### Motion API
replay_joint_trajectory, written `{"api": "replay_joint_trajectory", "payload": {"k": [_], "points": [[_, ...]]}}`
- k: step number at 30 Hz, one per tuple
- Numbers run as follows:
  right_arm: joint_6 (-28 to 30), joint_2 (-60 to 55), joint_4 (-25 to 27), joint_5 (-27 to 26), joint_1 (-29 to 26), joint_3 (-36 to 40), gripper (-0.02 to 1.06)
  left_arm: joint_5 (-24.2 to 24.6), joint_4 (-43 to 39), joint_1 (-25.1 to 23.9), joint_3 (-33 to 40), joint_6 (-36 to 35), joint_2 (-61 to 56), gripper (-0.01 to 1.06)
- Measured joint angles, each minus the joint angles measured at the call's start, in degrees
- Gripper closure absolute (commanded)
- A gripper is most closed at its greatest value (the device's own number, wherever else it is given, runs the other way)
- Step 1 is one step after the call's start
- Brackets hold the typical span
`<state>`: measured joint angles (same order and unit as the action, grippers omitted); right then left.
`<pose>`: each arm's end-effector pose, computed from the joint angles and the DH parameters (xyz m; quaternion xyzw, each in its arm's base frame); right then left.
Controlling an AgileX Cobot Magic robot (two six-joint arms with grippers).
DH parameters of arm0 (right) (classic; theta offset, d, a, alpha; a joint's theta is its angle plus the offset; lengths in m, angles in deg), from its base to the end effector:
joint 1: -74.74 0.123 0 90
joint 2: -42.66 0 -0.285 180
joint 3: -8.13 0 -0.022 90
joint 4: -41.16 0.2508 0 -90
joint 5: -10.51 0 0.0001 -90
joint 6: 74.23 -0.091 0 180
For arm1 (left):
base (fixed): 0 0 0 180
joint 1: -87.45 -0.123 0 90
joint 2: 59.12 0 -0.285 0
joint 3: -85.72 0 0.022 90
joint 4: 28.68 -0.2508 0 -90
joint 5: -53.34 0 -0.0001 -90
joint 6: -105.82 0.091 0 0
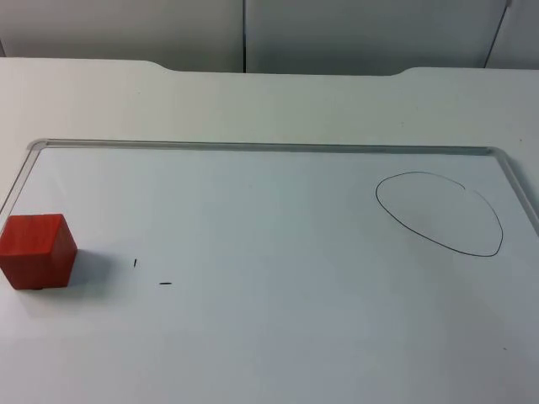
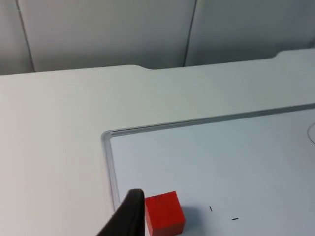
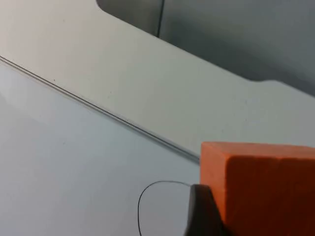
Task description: Pick up one cube with the left hand and another cube with the right hand. First place the cube in the right hand at the target position, then stack the cube in the left hand on top.
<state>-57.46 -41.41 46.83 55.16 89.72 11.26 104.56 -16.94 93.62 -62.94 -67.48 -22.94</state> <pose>0.2763 0.0805 0.3802 -0.2322 0.8820 0.0397 0.4081 0.0705 -0.0222 0.3650 0.0815 0.8522 -0.0989 0.5073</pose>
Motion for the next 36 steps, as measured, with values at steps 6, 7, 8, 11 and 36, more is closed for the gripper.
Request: {"api": "replay_joint_trajectory", "payload": {"k": [6, 7, 8, 11, 36], "points": [[-6.2, 7.2, -2.8, -2.2, -0.2, 8.8, 1.05, -1.2, 8.4, 0.0, -4.1, 7.7, 15.4, 0.01], [-8.2, 9.0, -4.2, -2.3, -0.2, 10.1, 1.05, -1.4, 10.0, 0.0, -4.4, 9.0, 17.8, 0.01], [-8.2, 9.0, -4.2, -2.3, -0.2, 10.1, 1.05, -1.4, 10.0, 0.0, -4.4, 9.0, 17.8, 0.01], [-12.8, 14.6, -8.7, -2.3, -0.3, 12.5, 1.05, -1.9, 14.2, 0.0, -4.6, 12.9, 25.7, 0.01], [-15.2, 40.6, -15.7, 12.8, -0.3, 13.2, 1.05, -9.1, 6.9, 0.0, -13.2, 6.6, 65.2, 0.01]]}}
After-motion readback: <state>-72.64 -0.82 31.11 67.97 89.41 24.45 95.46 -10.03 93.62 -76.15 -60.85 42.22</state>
